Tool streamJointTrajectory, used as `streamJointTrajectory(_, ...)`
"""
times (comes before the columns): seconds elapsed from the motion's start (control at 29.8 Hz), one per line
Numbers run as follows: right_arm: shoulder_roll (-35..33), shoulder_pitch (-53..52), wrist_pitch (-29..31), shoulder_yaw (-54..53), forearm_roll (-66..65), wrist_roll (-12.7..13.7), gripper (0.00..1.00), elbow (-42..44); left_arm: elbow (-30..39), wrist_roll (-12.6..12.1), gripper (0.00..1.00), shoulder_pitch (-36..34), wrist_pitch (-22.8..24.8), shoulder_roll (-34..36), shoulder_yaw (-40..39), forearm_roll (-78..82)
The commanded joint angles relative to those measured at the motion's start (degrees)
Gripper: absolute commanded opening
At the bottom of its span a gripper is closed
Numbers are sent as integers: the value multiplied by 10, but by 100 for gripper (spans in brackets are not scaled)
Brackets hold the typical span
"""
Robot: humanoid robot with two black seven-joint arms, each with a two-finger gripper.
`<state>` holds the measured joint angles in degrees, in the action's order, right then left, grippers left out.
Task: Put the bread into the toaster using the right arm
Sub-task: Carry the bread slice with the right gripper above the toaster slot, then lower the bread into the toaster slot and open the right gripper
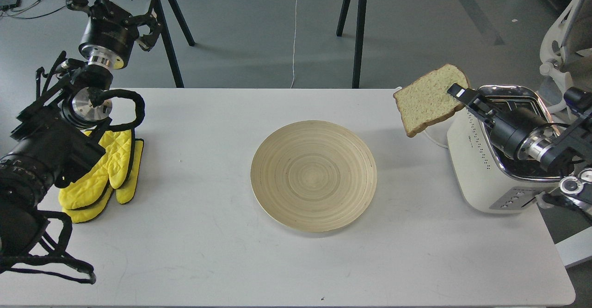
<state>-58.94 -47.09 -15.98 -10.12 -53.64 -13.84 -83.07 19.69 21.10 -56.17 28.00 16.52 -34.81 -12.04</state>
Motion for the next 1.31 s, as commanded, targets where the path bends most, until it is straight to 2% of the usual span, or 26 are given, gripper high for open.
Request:
streamJointTrajectory(0.0, -81, -6, 0, -1, -45, 18, 7, -20, 0, 0, 100, 0, 0, 0, 0, 0)
streamJointTrajectory(0.17, -170, -7, 0, 2, -53, 24, 5, -40, 0, 0, 100, 0, 0, 0, 0, 1)
streamJointTrajectory(0.34, -215, -2, 0, 11, -90, 24, 5, -42, 0, 0, 100, 0, 0, 0, 0, 0)
streamJointTrajectory(0.54, -205, 3, -10, 40, -91, 24, 5, -35, 0, 0, 100, 0, 0, 0, 0, 0)
streamJointTrajectory(0.7, -170, 6, -34, 70, -93, 33, 5, -30, 1, 0, 100, 0, 0, -1, 0, 0)
streamJointTrajectory(0.8, -156, 8, -34, 84, -95, 42, 5, -22, 1, -1, 100, 0, 0, -1, 0, 0)
streamJointTrajectory(1.11, -135, 8, -34, 87, -95, 43, 6, 0, 1, 0, 100, 0, 0, -1, 0, 1)
streamJointTrajectory(1.17, -134, 9, -34, 86, -95, 43, 11, 1, 1, 0, 100, 0, 0, -1, 0, 0)
streamJointTrajectory(1.27, -123, 8, -34, 86, -90, 42, 23, -2, 1, 0, 100, 0, 0, -1, 0, 0)
